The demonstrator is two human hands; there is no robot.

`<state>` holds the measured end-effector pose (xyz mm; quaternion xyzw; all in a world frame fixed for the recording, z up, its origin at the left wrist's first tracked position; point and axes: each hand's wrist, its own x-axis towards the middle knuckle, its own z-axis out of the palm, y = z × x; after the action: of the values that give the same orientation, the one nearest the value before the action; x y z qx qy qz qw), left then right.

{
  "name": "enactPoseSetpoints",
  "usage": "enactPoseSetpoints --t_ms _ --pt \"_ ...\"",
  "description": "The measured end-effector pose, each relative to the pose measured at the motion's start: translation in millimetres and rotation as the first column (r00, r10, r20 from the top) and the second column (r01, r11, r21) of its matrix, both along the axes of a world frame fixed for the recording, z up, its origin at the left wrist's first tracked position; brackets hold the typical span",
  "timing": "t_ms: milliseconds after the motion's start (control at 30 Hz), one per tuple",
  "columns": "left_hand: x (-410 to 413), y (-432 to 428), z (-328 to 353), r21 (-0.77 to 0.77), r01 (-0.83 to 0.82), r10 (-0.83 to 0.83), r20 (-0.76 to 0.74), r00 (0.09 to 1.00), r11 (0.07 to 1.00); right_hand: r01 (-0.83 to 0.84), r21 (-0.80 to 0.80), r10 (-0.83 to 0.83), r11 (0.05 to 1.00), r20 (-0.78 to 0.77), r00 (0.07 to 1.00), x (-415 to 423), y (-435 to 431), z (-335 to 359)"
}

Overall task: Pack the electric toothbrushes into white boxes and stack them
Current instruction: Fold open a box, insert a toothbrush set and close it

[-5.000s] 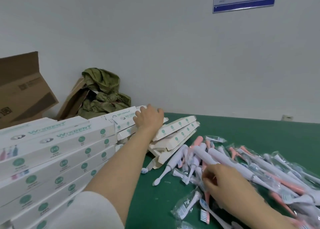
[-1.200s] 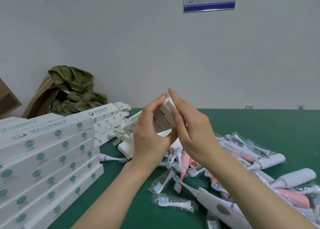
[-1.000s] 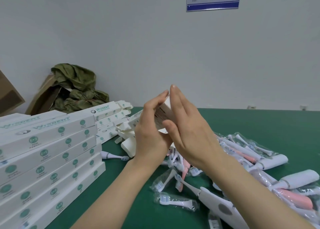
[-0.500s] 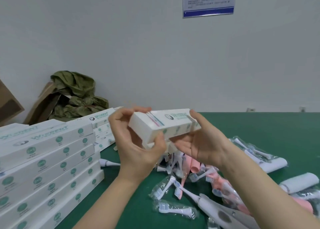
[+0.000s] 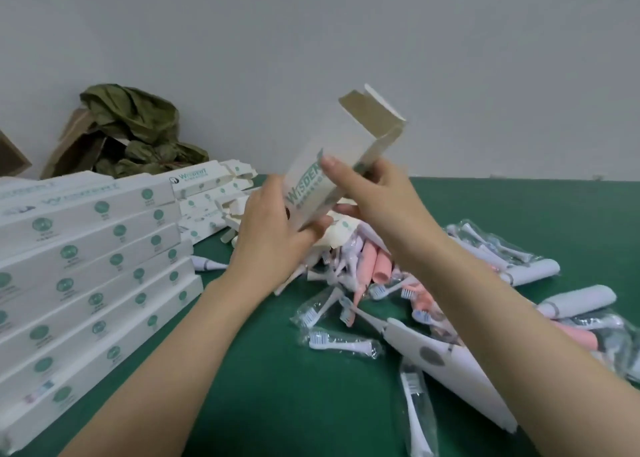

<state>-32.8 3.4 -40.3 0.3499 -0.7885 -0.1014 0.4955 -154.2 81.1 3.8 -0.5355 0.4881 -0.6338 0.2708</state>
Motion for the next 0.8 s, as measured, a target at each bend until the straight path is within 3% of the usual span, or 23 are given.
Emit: enactPoseSetpoints --t_ms 133,300,433,600,700,800 --pt "10.9 -3.0 -4.9 0.049 0.031 -0.036 0.103 0.994 0.998 0.027 0.042 -0.035 0.999 0.188 0.982 -15.9 -1.0 1.6" --pt "15.6 -5.5 -8.6 0.162 -0.044 -0.008 0.304 0.953 0.986 0.003 0.144 -0.056 0.990 0.366 0.929 -26.3 -4.9 -3.8" --pt "17.3 -7.4 -9.8 0.190 -0.084 0.001 0.397 0.918 0.978 0.169 0.160 -0.198 0.973 0.187 0.962 -34.7 -6.5 -10.7" --pt "6.3 12.7 -4.6 -0.128 0.214 -0.199 0.124 0.972 0.968 0.388 0.050 -0.386 0.920 -0.038 0.922 -17.9 -4.8 -14.0" --pt "4.1 20.3 -1.1 -0.203 0.208 -0.200 0.063 0.978 0.957 0.362 -0.040 -0.363 0.931 -0.183 0.914 2.3 0.0 -12.2" --pt "2.6 26.0 2.6 -0.200 0.191 -0.207 -0.062 0.976 0.961 0.326 -0.079 -0.335 0.942 -0.179 0.925 8.7 2.6 -11.4"
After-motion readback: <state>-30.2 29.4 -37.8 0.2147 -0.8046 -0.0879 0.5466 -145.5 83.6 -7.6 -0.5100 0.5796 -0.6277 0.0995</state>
